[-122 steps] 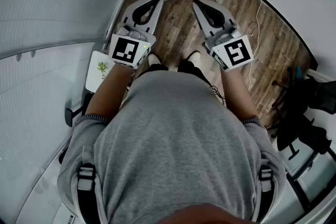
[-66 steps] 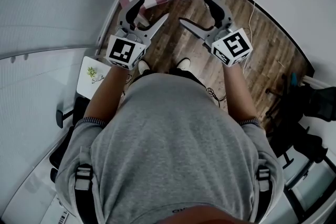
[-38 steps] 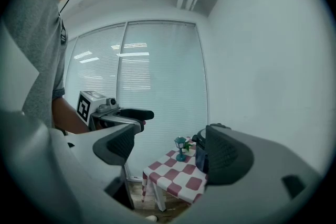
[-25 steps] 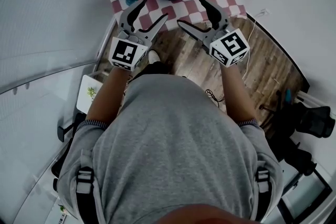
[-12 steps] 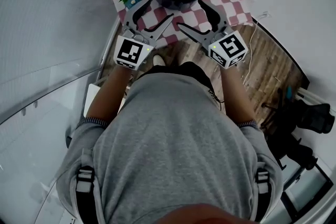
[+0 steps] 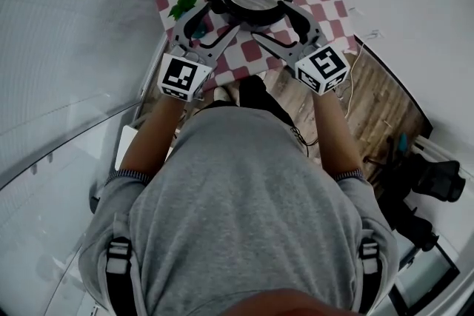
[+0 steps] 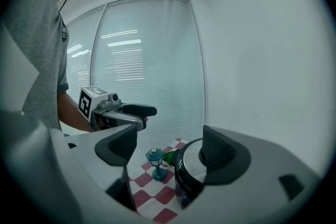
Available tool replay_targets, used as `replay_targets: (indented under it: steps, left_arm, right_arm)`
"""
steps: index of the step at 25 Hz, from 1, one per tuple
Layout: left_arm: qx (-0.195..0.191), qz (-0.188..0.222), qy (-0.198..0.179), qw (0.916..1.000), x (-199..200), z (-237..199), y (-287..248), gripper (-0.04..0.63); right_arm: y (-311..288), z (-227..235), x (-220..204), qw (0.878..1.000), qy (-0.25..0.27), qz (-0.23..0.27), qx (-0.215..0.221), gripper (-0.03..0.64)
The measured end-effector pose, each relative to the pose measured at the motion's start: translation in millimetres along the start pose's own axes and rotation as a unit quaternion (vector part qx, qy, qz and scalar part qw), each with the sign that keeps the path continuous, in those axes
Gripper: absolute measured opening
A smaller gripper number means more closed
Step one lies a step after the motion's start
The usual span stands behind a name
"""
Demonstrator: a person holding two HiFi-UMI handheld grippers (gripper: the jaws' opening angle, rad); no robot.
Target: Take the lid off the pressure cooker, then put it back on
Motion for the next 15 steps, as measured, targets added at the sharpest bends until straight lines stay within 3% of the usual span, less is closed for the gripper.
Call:
replay_targets:
  steps: [10, 15]
  left_arm:
    - [0.041, -0.021, -0.005, 0.9989, -8.8, -17.3, -44.3, 0.324]
    - [0.055, -0.031, -0.011, 0.9979, -11.8, -20.6, -63.6, 0.324]
  right_arm:
    - [-37.3, 70.9, 1.9, 0.994, 0.017, -0.092, 0.057, 0.402]
    - [-53.7, 97.6, 5.5, 0.986, 0.056, -0.145, 0.065, 0.4]
Point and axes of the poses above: the fingertips, and each gripper's own axes: y backward along the fingers, z to its right, x out of its top, the point moved 9 cm from there along y, backward along the fingers, and after that the axes turned 5 degrees about x, right-handed, at the moved point
